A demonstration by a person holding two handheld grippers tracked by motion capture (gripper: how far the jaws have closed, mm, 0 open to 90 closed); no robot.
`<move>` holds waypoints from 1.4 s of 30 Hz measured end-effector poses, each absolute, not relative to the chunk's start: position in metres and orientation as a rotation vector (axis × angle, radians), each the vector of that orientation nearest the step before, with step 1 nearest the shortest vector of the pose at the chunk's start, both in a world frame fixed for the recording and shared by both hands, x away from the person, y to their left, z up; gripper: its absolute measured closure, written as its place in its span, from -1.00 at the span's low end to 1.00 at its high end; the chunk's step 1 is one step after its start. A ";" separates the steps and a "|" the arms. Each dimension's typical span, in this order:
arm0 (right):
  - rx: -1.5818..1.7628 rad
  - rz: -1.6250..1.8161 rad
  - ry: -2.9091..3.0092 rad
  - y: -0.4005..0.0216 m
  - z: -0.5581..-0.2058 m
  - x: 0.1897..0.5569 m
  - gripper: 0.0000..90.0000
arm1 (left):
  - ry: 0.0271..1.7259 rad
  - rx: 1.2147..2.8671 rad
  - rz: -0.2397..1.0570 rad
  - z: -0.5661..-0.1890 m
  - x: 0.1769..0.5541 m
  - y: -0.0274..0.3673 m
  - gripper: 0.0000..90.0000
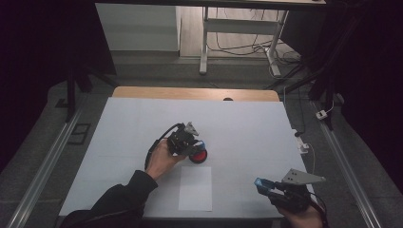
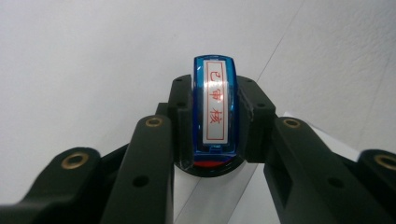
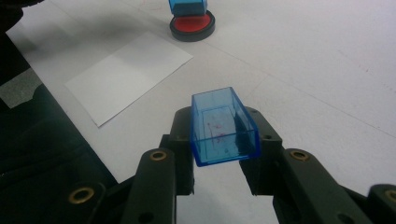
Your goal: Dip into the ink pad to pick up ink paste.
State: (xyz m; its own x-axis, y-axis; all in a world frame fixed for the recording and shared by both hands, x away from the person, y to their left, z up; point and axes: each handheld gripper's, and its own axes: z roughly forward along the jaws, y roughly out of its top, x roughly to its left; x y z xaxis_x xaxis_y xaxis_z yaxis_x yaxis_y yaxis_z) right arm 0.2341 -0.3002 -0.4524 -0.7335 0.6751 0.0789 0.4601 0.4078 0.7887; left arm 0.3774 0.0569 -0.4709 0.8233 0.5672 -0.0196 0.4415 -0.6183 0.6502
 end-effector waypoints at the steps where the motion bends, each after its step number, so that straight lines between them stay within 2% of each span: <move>1: 0.996 1.231 2.414 -0.300 -0.452 0.234 0.51 | 0.732 2.331 0.243 -0.469 0.377 0.057 0.56; 42: 0.999 1.224 2.416 -0.300 -0.453 0.234 0.51 | 0.775 2.341 0.127 -0.486 0.385 0.056 0.56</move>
State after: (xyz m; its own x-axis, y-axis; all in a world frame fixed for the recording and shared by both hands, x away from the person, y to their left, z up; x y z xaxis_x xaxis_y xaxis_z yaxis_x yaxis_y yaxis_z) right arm 0.2340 -0.2998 -0.4526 -0.7321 0.6767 0.0783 0.4634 0.4105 0.7853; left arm 0.3848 0.0561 -0.4859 0.8199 0.5621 -0.1085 0.4980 -0.6068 0.6195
